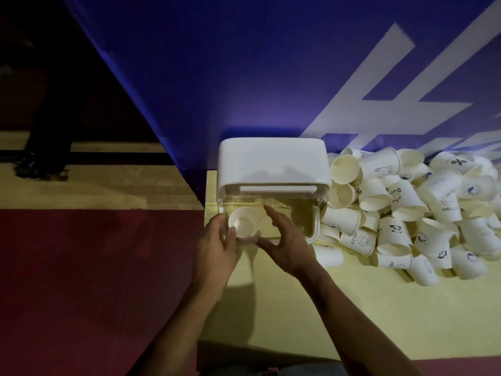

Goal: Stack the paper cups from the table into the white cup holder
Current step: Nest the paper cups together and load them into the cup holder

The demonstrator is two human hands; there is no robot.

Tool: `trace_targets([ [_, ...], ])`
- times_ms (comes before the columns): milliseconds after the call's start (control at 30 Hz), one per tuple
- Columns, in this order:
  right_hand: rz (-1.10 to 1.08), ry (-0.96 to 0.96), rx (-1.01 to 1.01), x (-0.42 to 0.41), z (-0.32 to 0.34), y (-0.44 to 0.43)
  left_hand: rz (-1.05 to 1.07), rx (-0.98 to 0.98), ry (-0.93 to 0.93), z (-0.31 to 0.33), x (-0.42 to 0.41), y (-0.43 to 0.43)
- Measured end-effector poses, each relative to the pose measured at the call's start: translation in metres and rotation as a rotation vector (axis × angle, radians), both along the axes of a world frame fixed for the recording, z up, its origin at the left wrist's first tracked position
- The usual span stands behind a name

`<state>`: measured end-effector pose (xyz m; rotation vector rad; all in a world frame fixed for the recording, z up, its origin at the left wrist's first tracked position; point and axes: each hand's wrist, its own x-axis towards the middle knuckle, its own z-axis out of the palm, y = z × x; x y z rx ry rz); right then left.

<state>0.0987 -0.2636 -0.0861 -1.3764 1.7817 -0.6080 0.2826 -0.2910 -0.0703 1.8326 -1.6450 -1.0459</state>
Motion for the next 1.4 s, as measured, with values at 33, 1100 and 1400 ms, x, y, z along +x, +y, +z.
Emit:
trace_targets([
  [33, -0.048, 0.038, -0.011, -0.010, 0.002, 0.011, -0.009, -0.035, 0.011, 0.006, -0.005, 0.006],
  [1100, -0.700, -0.039, -0.006, -0.442, 0.039, 0.240, -0.599, -0.289, -0.357, 0.021, -0.522, 0.029],
  [1400, -0.667, -0.039, 0.005, -0.501, 0.024, 0.206, -0.610, -0.237, -0.490, -0.004, -0.543, 0.005],
])
